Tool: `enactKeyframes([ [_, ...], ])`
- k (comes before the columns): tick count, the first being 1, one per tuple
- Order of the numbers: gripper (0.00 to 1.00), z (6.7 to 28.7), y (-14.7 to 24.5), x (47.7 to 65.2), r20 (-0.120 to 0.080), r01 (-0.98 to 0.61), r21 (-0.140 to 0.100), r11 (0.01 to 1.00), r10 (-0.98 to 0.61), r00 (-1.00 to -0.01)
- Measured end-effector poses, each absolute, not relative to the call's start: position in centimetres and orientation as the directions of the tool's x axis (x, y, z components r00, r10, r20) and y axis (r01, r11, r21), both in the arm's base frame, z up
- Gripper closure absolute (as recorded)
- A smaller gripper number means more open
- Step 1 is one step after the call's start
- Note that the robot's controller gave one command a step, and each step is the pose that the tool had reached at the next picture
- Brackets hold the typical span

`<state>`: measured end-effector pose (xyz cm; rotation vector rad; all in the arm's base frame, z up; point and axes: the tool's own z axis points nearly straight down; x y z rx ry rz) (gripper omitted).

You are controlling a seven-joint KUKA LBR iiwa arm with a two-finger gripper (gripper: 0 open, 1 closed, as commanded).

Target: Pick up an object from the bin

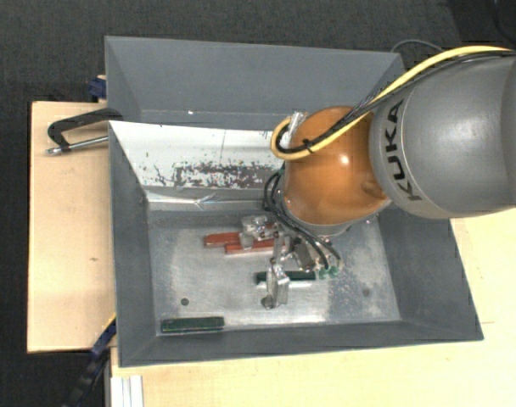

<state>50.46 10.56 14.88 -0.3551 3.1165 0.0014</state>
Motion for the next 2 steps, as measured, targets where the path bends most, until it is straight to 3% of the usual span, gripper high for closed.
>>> enactKeyframes([
  [1, 0.00, 8.5, 7.1, 55.9, -0.012, -0.216, 0.002, 0.976, -0.216, -0.976],
  [2, 1.00, 7.8, 9.3, 57.7, -0.017, -0.195, -0.003, 0.981, -0.195, -0.981],
])
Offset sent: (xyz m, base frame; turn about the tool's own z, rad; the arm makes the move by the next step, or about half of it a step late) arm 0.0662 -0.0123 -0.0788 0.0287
